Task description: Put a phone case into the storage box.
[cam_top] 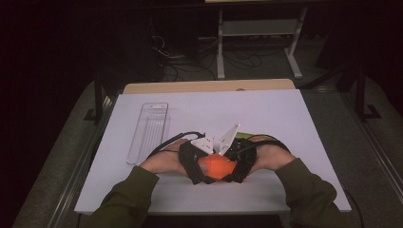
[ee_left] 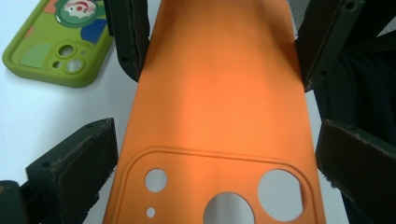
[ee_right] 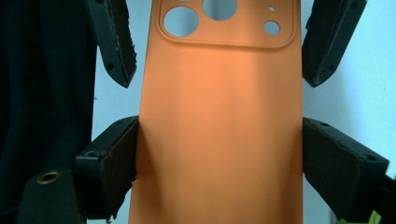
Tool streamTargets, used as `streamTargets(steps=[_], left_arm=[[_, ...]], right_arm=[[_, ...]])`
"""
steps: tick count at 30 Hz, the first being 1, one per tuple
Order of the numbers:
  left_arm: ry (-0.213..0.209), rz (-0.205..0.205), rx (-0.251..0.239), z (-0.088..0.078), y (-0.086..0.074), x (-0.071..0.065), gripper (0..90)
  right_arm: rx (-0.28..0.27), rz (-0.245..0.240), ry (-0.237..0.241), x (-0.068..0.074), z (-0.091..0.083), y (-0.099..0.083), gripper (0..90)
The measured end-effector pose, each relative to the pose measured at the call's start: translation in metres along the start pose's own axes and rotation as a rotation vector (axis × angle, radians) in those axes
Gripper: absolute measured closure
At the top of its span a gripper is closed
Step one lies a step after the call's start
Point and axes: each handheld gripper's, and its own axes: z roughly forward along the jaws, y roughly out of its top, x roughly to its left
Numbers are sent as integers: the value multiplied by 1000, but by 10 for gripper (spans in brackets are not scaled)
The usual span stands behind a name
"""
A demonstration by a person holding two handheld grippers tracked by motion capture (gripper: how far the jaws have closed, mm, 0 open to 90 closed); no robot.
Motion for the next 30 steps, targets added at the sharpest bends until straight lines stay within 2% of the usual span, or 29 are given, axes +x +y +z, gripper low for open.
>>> streamTargets(steps=[3,8,10,15,18,26,30], left_arm=[[-5,-7,-5,2,0,-1,0],[-9,-9,-5,3,0,-1,7],[-13,-7,-9,2,0,-1,53],[-16,-1,-9,2,0,0,70],[-24,0,-17,1,-1,0,124],[-37,-1,-22,1,-1,0,142],[-49,-7,-21,2,0,0,146]], right_arm=[[-4,22,7,2,0,1,150],[-13,17,9,2,0,2,150],[-11,15,11,3,0,2,150],[-9,19,16,3,0,2,150],[-8,11,13,2,0,2,149],[-3,-4,16,2,0,1,148],[-2,7,25,2,-1,-1,147]])
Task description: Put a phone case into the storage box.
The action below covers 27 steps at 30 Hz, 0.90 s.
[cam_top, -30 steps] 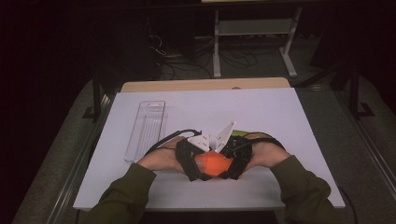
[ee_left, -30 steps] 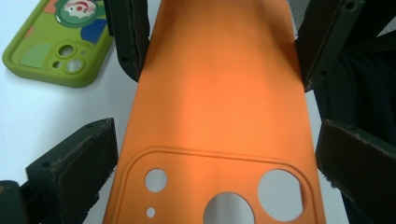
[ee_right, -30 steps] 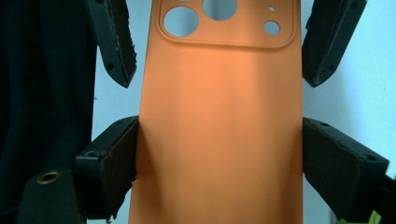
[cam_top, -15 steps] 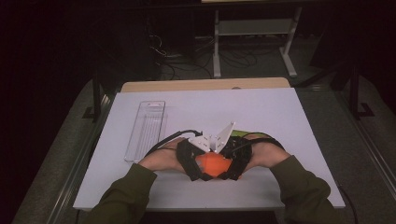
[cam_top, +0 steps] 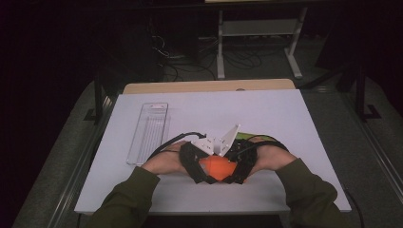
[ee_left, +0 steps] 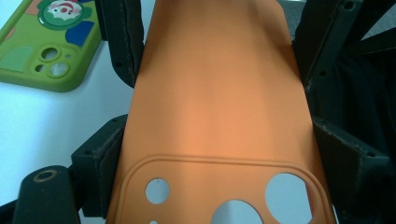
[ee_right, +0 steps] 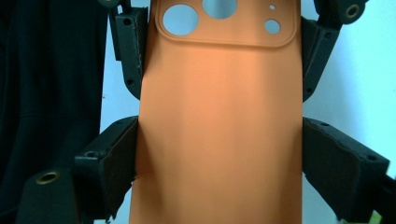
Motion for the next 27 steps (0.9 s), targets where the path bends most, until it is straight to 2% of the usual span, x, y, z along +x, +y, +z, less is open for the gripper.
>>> streamTargets(steps=[2,5,12,13,16,17,19,24,27], left_arm=[[2,-1,0,0,0,1,147],[8,-17,5,0,-2,1,148],[24,-25,15,-2,-2,2,149],[31,-39,8,-3,-3,3,149],[51,-65,10,-6,-3,4,150],[59,-74,2,-6,-4,4,150],[75,-98,-4,-8,-5,5,150],[112,-135,-8,-10,-6,5,151],[134,-154,-1,-10,-7,5,151]], right_arm=[[-8,6,9,-1,0,-2,142],[-3,18,-10,-1,-1,-5,96],[-44,66,-26,-5,-12,-15,73],[-60,100,-34,-6,-17,-20,70],[-82,160,-49,-7,-24,-28,71],[-101,149,-66,-8,-26,-31,71],[-129,175,-88,-9,-30,-36,70],[-159,240,-133,-7,-37,-49,60],[-175,300,-156,-4,-39,-56,59]])
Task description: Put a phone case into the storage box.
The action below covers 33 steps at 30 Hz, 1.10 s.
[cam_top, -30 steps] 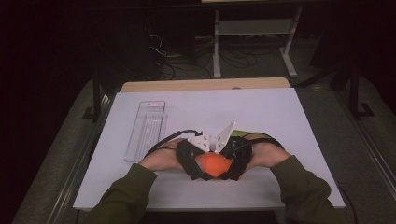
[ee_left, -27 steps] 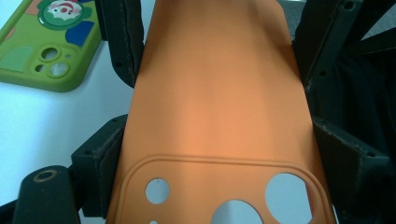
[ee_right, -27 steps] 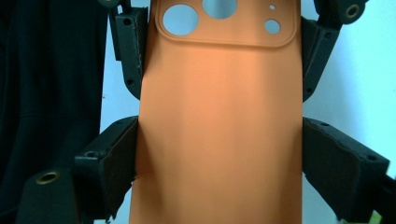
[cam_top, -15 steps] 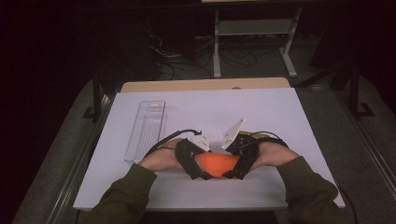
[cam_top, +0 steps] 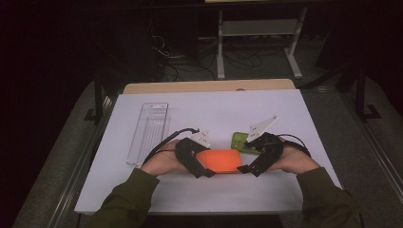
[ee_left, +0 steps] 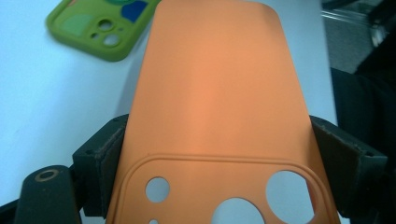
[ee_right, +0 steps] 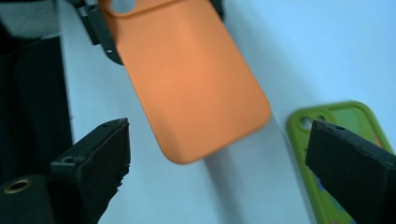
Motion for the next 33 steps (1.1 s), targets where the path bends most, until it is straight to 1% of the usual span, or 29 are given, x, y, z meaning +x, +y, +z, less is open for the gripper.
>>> streamTargets(steps=[1,2,3,4,5,6,7,8,11,12,13,14,15,16,17,18,20,21,22,23,25,26,27,28,29,30,31,33], left_arm=[[17,-20,-6,0,-1,1,150],[17,-20,-6,0,-1,1,150],[29,-47,-20,-1,-2,2,150],[42,-57,-25,-2,-3,2,151],[48,-67,-26,-3,-3,3,151],[48,-67,-26,-3,-3,3,150],[58,-72,-26,-4,-3,4,151],[79,-99,-41,-6,-4,6,151],[113,-126,-40,-8,-5,7,151],[122,-136,-47,-9,-6,8,151],[122,-136,-47,-9,-6,8,151],[142,-158,-50,-10,-6,10,151],[150,-167,-53,-11,-7,11,151],[150,-167,-53,-11,-7,11,151],[164,-186,-56,-12,-8,12,151],[177,-193,-60,-12,-8,12,152],[187,-195,-55,-13,-9,13,152],[192,-215,-71,-12,-9,13,152],[191,-217,-58,-14,-9,13,152],[197,-238,-79,-13,-9,12,152],[199,-241,-87,-14,-8,12,152],[208,-230,-75,-15,-8,13,152],[211,-231,-72,-16,-8,13,152],[213,-233,-75,-16,-8,13,152],[213,-233,-75,-16,-8,13,153],[216,-254,-98,-14,-7,11,153],[216,-254,-98,-14,-7,11,153],[215,-252,-100,-16,-7,11,152]], right_arm=[[-10,35,-4,1,-1,-2,59],[-10,35,-4,1,-1,-2,59],[-14,67,-27,1,-2,-6,59],[-19,89,-37,1,-3,-8,59],[-25,126,-37,2,-4,-9,60],[-24,144,-52,1,-4,-11,61],[-29,169,-65,1,-3,-13,61],[-30,192,-75,0,-2,-15,61],[-34,238,-105,-1,0,-22,61],[-39,253,-114,0,1,-23,62],[-39,253,-114,0,1,-23,62],[-57,284,-126,1,1,-25,62],[-69,299,-134,1,1,-26,62],[-82,314,-145,2,2,-27,62],[-89,324,-158,3,2,-28,62],[-98,331,-167,3,1,-29,62],[-124,355,-194,6,2,-32,62],[-133,361,-207,7,3,-34,61],[-145,370,-218,9,4,-35,60],[-149,373,-229,9,5,-37,59],[-153,390,-246,12,9,-40,53],[-149,391,-257,13,11,-41,46],[-141,393,-272,13,13,-42,43],[-143,410,-280,14,15,-42,43],[-152,414,-292,13,17,-43,43],[-159,424,-301,13,19,-44,43],[-159,424,-301,13,19,-44,43],[-169,405,-333,11,22,-46,50]])
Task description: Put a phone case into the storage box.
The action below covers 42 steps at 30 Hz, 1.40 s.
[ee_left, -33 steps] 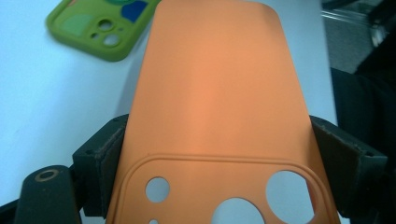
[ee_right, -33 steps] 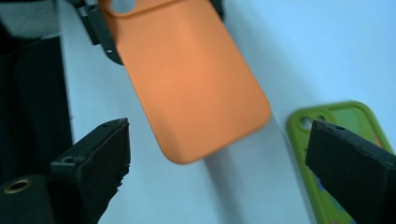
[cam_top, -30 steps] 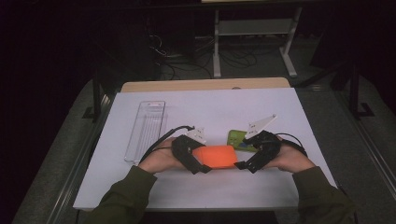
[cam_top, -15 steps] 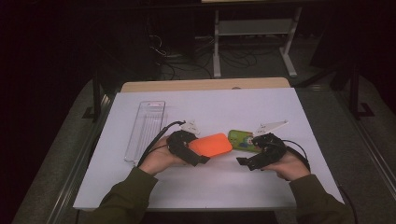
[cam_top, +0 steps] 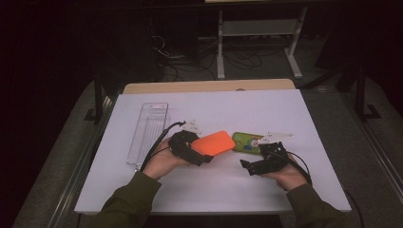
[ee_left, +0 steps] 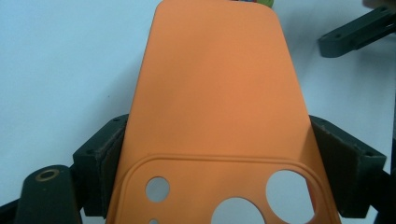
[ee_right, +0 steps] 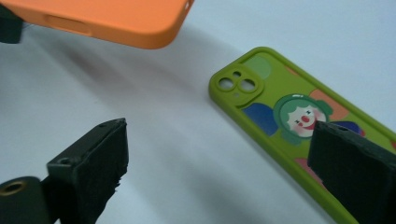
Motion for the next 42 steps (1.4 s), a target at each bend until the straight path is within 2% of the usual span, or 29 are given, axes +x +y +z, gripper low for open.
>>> streamTargets(steps=[2,4,5,9,10,13,17,18,24,26,36,42], left_arm=[[1,-5,-3,0,0,0,152],[1,5,14,-2,0,2,152],[4,-15,-4,-1,0,1,152],[2,-15,-8,-2,0,2,152],[0,7,12,-3,0,3,152],[0,7,11,-3,0,3,153],[-1,9,12,-3,0,3,153],[-2,-13,-9,-2,0,2,153],[-8,-13,-5,-1,0,1,153],[-11,-12,-2,-1,0,1,153],[-13,7,-1,-2,0,2,153],[-13,13,-4,-1,0,2,153]], right_arm=[[-7,-18,-20,1,2,-1,50],[-8,-35,-32,2,4,-1,50],[-13,-43,-38,3,5,-1,50],[-19,-88,-59,6,5,0,48],[-21,-97,-66,7,5,0,48],[-35,-146,-86,10,6,0,48],[-32,-182,-101,11,6,0,48],[-31,-199,-115,12,6,0,48],[-41,-263,-144,17,6,0,51],[-49,-273,-150,19,6,0,51],[-57,-383,-207,26,6,0,52],[-65,-426,-234,30,6,-1,53]])
